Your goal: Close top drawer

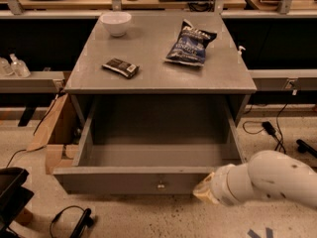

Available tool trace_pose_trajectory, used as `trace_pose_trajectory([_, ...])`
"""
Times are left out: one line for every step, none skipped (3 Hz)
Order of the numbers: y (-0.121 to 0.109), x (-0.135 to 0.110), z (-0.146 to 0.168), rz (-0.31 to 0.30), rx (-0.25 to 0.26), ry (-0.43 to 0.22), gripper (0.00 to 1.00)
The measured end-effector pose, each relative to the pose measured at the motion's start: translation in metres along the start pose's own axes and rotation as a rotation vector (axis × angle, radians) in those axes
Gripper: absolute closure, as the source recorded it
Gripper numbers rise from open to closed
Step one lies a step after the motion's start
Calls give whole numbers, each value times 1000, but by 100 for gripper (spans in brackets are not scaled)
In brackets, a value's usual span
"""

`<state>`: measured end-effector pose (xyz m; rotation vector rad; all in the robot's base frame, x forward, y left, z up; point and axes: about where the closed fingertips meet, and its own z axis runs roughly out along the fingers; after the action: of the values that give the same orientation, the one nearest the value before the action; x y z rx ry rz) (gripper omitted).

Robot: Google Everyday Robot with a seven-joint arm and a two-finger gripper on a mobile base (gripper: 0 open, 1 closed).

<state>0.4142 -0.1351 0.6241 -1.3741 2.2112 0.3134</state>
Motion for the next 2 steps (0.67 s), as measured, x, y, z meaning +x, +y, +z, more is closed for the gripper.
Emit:
trace_pose_trajectory([-17,-11,8,-14,-3,-10,100])
trace_pose_trajectory([-60,-43,29,-41,-10,-22,100])
